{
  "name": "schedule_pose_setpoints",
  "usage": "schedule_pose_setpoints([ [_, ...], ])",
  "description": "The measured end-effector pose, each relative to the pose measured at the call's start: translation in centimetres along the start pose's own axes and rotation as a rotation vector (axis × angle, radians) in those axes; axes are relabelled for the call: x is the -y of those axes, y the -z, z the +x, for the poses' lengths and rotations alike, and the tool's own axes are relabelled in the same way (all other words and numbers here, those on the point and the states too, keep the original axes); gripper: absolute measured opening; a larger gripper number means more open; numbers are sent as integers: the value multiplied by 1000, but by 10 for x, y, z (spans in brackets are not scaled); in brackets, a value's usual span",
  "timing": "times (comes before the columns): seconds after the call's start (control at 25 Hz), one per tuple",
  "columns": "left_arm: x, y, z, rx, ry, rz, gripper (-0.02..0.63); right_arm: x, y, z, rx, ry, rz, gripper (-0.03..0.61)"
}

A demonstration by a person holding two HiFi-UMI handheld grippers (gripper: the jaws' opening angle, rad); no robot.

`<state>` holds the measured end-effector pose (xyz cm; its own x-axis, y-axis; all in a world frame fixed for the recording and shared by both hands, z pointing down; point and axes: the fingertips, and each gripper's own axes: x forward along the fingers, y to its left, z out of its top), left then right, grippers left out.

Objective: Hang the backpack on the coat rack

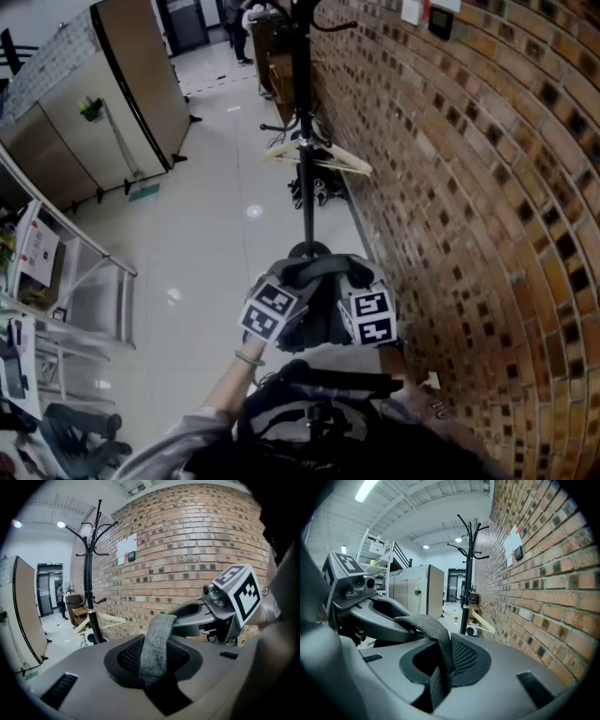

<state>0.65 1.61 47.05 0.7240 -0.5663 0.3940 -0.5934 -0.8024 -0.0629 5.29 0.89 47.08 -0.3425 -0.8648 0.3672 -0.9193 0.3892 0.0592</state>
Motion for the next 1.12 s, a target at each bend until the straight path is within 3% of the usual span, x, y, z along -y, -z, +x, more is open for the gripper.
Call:
schedule_pose_setpoints([
  [0.64, -41, -21, 59, -19, 23, 8, 107, 48, -18, 51, -7, 21, 33, 55],
  [1.12, -126, -61, 121, 31, 136, 73, 107, 97, -71, 131, 37, 170, 63, 55],
])
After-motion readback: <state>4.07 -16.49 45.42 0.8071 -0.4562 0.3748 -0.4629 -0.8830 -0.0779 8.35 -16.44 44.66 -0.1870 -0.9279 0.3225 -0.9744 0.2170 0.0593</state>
